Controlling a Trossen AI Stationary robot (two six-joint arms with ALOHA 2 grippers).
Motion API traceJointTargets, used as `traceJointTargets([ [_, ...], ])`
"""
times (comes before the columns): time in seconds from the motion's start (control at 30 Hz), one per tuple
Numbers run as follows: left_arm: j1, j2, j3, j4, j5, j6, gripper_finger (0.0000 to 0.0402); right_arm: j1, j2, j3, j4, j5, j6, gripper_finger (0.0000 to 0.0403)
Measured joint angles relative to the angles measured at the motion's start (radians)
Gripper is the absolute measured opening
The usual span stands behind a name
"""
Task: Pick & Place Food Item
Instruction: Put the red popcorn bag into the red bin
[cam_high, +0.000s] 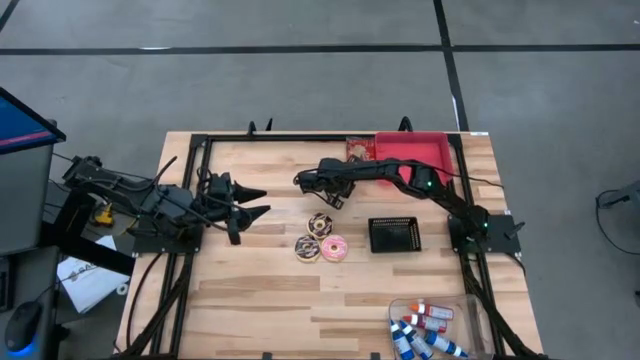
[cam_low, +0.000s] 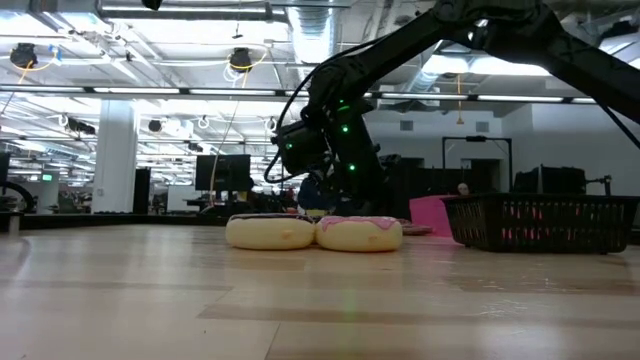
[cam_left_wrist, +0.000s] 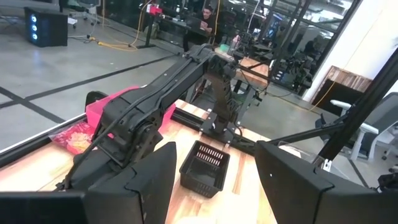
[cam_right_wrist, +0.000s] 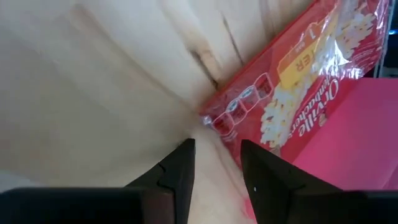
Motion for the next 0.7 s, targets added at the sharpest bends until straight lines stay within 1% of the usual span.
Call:
traceJointTargets([
  [0.43, 0.000, 0.000, 0.000, 0.018, 0.000, -0.027, 0.0211, -0.037, 0.002, 0.000, 0.023, 0.009, 0.001, 0.0116],
  [0.57, 0.000, 0.000, 0.000, 0.035, 0.000, -0.027, 0.0202, -0.043, 0.002, 0.000, 0.033, 0.006, 0.002, 0.0101],
  [0.7, 0.000, 0.000, 0.000, 0.037, 0.001, -0.027, 0.0193, -0.045, 0.003, -0.001, 0.043, 0.004, 0.003, 0.0071],
])
